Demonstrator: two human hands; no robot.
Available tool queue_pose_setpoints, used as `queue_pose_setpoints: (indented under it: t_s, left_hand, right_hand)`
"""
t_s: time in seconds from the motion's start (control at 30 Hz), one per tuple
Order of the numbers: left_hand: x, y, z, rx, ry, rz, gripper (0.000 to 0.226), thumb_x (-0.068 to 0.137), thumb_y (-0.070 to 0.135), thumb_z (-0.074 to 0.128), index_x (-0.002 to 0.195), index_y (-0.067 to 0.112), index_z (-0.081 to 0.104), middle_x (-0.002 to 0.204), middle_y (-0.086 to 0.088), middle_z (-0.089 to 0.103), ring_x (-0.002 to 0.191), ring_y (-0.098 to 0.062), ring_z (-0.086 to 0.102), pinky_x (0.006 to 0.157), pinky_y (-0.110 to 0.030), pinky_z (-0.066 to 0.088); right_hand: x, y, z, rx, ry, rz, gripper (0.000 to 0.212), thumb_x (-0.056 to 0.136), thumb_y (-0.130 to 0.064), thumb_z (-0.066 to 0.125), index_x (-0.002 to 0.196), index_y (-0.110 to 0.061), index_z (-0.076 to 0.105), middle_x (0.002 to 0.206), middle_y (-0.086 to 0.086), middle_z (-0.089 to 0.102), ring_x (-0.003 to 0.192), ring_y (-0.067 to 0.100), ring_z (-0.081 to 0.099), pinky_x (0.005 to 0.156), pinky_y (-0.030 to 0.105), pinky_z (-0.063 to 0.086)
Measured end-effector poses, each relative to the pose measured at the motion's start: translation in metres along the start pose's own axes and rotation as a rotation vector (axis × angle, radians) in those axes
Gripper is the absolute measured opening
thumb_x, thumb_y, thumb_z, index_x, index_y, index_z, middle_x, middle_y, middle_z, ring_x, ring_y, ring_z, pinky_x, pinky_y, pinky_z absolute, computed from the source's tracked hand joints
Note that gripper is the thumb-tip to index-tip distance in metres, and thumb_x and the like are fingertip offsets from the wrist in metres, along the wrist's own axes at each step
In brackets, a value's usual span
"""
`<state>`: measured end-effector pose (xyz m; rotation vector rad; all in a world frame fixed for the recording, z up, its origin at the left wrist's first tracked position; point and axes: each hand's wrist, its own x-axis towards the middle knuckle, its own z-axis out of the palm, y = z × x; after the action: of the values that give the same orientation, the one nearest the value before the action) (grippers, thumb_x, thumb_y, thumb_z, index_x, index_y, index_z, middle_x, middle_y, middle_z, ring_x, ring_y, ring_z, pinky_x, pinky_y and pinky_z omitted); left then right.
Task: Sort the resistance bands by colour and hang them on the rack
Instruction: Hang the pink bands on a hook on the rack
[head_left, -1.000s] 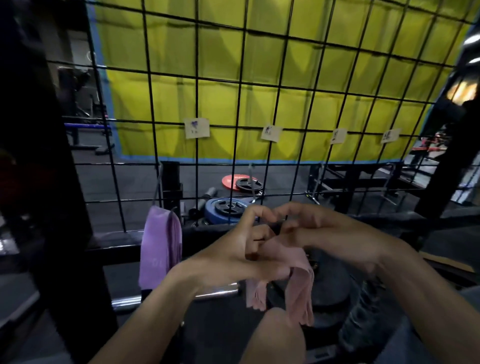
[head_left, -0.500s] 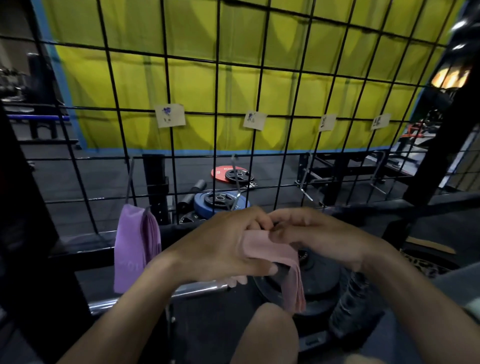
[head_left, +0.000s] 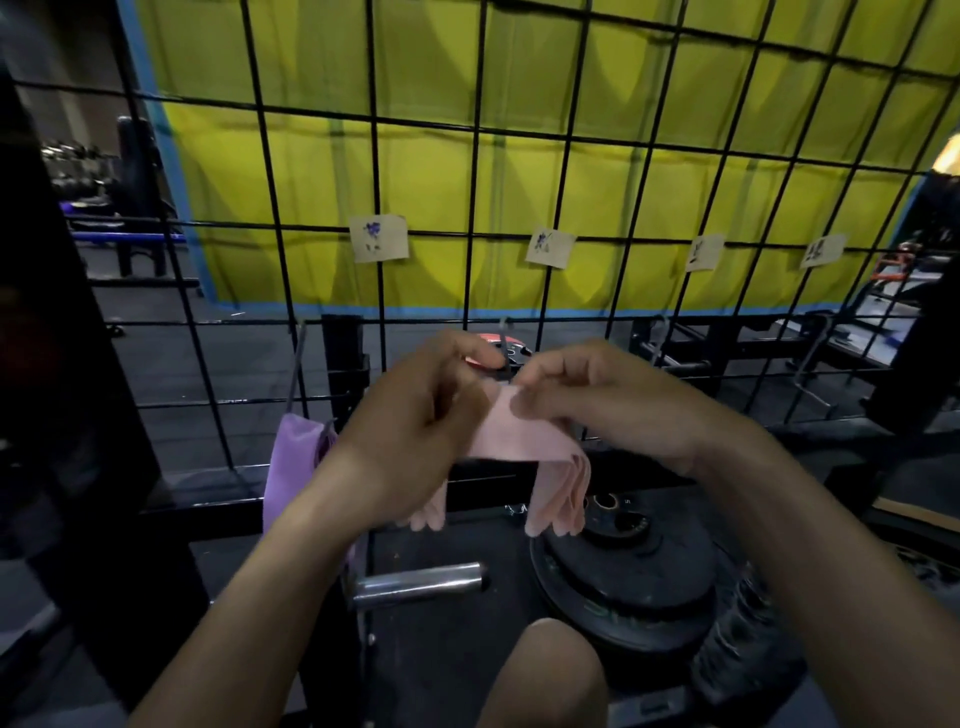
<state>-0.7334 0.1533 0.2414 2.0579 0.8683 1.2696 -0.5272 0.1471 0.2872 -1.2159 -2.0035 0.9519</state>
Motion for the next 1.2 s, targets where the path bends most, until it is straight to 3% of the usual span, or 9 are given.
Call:
queue_pose_setpoints:
  t_s: [0.1,0.2,0.4,0.53,0.73,0.87,0.93,1.03,1.2]
  left_hand:
    - [0.019,0.006,-0.010,0.139,0.003,0.033,0.011,0.103,0.018,0.053,0.111,0.024,0.056,0.074,0.004,0.060,0.043,-0.007,0.052,0.043,-0.024,0.038]
    - [0.032,-0.001,-0.013,0.315,0.050,0.034,0.010,0.100,0.024,0.058,0.107,0.030,0.056,0.080,0.017,0.060,0.064,-0.013,0.062,0.052,-0.036,0.047]
    - [0.033,-0.016,-0.002,0.478,0.164,0.143,0.013,0.095,0.025,0.066,0.106,0.030,0.059,0.091,0.011,0.069,0.082,-0.013,0.063,0.073,-0.035,0.052]
    - [0.031,-0.022,0.006,0.499,0.187,0.184,0.007,0.095,0.026,0.064,0.098,0.031,0.060,0.088,0.010,0.071,0.079,-0.019,0.064,0.071,-0.039,0.053]
    - [0.027,-0.024,0.013,0.393,0.170,0.124,0.010,0.094,0.017,0.066,0.099,0.026,0.066,0.081,0.014,0.068,0.076,-0.004,0.062,0.071,-0.026,0.050]
    - [0.026,-0.019,0.015,0.287,0.163,0.034,0.007,0.095,0.018,0.066,0.096,0.025,0.065,0.078,0.012,0.068,0.072,-0.001,0.064,0.062,-0.018,0.049]
    - [0.025,-0.020,0.016,0.193,0.153,-0.036,0.008,0.095,0.020,0.065,0.093,0.027,0.065,0.079,0.009,0.068,0.068,-0.005,0.066,0.064,-0.021,0.054]
    - [0.023,-0.019,0.017,-0.034,0.127,-0.156,0.006,0.096,0.017,0.066,0.092,0.022,0.067,0.081,-0.001,0.071,0.069,-0.025,0.072,0.066,-0.043,0.062]
    - [0.018,-0.011,0.027,-0.380,0.182,-0.294,0.004,0.097,0.007,0.063,0.096,0.003,0.065,0.080,-0.017,0.068,0.060,-0.017,0.067,0.055,-0.030,0.057]
  right_hand:
    - [0.012,-0.003,-0.007,0.009,0.052,0.008,0.014,0.094,-0.017,0.067,0.087,-0.005,0.071,0.068,-0.004,0.061,0.062,0.007,0.055,0.063,0.024,0.040]
    - [0.024,0.006,-0.004,-0.048,0.151,0.054,0.022,0.093,-0.023,0.070,0.091,-0.001,0.069,0.060,-0.017,0.060,0.054,0.000,0.052,0.060,0.021,0.038]
    - [0.024,0.022,0.006,-0.057,0.294,-0.008,0.015,0.092,-0.022,0.071,0.086,-0.008,0.069,0.071,-0.001,0.062,0.063,0.010,0.054,0.061,0.024,0.041]
    - [0.023,0.033,0.016,-0.076,0.371,-0.009,0.018,0.092,-0.022,0.069,0.084,-0.006,0.066,0.075,0.004,0.066,0.064,0.009,0.054,0.061,0.025,0.042]
    - [0.015,0.043,0.019,-0.112,0.357,0.010,0.022,0.096,-0.027,0.064,0.084,-0.009,0.063,0.076,0.001,0.067,0.067,0.010,0.057,0.064,0.030,0.044]
    - [0.014,0.042,0.017,0.201,0.277,0.071,0.015,0.098,-0.020,0.064,0.091,-0.006,0.065,0.094,0.021,0.074,0.084,0.038,0.071,0.080,0.049,0.055]
    - [0.014,0.042,0.013,0.356,0.193,0.108,0.011,0.098,-0.015,0.064,0.092,-0.006,0.066,0.097,0.024,0.074,0.084,0.033,0.072,0.088,0.049,0.055]
    - [0.016,0.046,0.008,0.457,0.115,0.169,0.023,0.095,-0.018,0.064,0.104,0.003,0.069,0.095,0.022,0.072,0.072,0.020,0.068,0.071,0.031,0.056]
    - [0.019,0.049,0.005,0.620,0.028,0.178,0.019,0.090,-0.019,0.065,0.093,-0.001,0.070,0.076,0.014,0.068,0.057,0.018,0.057,0.055,0.026,0.048]
